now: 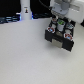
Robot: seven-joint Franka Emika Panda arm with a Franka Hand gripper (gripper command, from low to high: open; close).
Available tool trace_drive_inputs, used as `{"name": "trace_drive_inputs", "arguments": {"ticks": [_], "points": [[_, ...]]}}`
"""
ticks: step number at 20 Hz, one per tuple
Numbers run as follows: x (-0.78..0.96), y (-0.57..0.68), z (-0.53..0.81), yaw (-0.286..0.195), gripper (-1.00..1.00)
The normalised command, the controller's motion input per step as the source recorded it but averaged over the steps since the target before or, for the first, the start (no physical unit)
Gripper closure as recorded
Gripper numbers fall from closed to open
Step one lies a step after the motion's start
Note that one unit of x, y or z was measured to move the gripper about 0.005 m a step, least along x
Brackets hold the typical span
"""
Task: Open the kcup holder, insert the kcup into the holder, and close the kcup holder
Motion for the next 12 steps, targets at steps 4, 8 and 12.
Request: {"name": "trace_drive_inputs", "arguments": {"ticks": [4,8,12], "points": [[0.15,0.03,0.24,0.023,-1.0],[0.04,0.02,0.15,0.052,-1.0],[0.17,-0.02,0.37,0.092,-1.0]]}}
